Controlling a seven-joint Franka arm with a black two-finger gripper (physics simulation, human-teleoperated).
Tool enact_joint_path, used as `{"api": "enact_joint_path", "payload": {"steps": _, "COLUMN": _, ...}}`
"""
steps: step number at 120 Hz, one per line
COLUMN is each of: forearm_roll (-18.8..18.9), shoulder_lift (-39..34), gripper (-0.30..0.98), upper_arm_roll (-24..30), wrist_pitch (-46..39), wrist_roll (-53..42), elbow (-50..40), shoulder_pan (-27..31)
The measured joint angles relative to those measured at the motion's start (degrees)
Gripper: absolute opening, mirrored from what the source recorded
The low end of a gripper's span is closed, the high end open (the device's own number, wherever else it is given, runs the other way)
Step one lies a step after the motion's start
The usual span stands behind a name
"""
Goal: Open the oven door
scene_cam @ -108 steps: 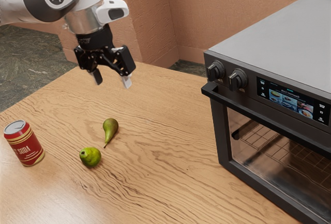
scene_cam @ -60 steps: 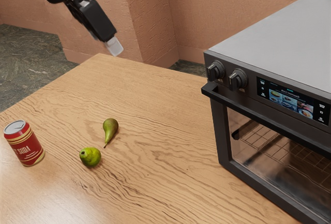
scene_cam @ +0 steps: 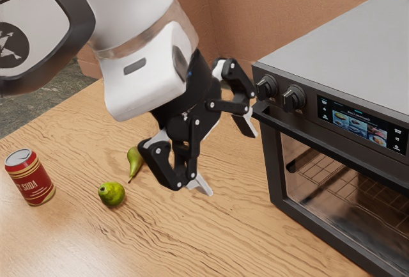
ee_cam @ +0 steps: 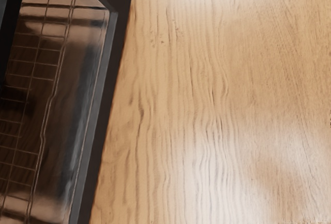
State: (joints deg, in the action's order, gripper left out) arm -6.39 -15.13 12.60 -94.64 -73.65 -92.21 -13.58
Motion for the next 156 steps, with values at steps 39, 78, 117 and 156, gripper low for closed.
{"api": "enact_joint_path", "payload": {"steps": 39, "forearm_roll": 1.0, "shoulder_lift": 0.54, "gripper": 0.69, "upper_arm_roll": 1.01, "wrist_pitch": -6.46, "wrist_roll": -10.69, "elbow": -3.32, "shoulder_pan": -0.38}}
{"api": "enact_joint_path", "payload": {"steps": 78, "forearm_roll": 1.45, "shoulder_lift": 6.83, "gripper": 0.69, "upper_arm_roll": 0.85, "wrist_pitch": -9.19, "wrist_roll": -11.4, "elbow": 0.18, "shoulder_pan": -0.26}}
{"api": "enact_joint_path", "payload": {"steps": 117, "forearm_roll": 3.3, "shoulder_lift": 12.98, "gripper": 0.69, "upper_arm_roll": 0.82, "wrist_pitch": -11.28, "wrist_roll": -9.57, "elbow": 4.18, "shoulder_pan": -0.1}}
{"api": "enact_joint_path", "payload": {"steps": 156, "forearm_roll": 5.23, "shoulder_lift": 16.58, "gripper": 0.69, "upper_arm_roll": 0.85, "wrist_pitch": -13.26, "wrist_roll": -8.56, "elbow": 5.4, "shoulder_pan": 0.39}}
